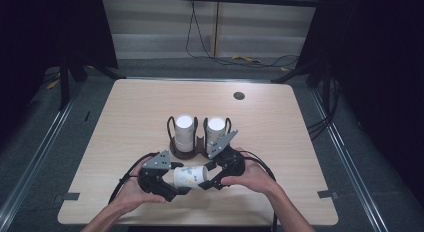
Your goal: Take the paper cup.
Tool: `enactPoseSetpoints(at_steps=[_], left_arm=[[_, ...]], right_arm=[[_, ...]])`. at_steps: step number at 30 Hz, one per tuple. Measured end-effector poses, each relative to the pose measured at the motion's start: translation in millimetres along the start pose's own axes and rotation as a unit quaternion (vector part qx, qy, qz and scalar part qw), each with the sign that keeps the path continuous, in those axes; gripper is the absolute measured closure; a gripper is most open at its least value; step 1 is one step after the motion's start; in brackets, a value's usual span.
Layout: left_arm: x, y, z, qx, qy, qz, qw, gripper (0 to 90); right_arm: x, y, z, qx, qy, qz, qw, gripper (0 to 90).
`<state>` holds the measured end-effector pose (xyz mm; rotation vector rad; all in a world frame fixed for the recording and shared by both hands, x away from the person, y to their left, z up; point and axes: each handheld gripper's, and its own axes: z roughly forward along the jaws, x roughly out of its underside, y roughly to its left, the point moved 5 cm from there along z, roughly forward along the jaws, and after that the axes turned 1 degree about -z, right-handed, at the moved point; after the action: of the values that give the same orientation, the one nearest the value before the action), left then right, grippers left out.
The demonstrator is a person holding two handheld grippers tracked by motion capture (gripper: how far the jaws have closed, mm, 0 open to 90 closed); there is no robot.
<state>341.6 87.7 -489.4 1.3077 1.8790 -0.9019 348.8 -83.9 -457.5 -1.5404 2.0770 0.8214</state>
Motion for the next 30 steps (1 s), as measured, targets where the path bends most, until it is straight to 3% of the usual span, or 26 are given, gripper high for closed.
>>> enactPoseSetpoints(at_steps=[12, 19, 26, 30], left_arm=[[-1.2, 1.1, -0.3, 0.001, -0.014, -0.003, 0.9999, 16.5], [-2.4, 1.2, -1.9, -0.018, -0.021, 0.01, 0.9995, 16.7], [-4.7, 3.1, -4.1, -0.003, -0.035, -0.022, 0.9991, 16.3], [-6.3, 3.8, -6.9, -0.006, -0.043, -0.03, 0.9986, 16.2]], right_arm=[[5.3, 0.5, -2.1, 0.005, -0.03, 0.013, 0.9995, 37.2], [6.9, -0.4, -4.0, 0.013, -0.047, 0.014, 0.9987, 37.5], [10.0, -1.1, -3.8, 0.006, -0.072, 0.025, 0.9971, 37.7], [10.4, -0.7, -4.2, 0.008, -0.084, 0.026, 0.9961, 37.8]])
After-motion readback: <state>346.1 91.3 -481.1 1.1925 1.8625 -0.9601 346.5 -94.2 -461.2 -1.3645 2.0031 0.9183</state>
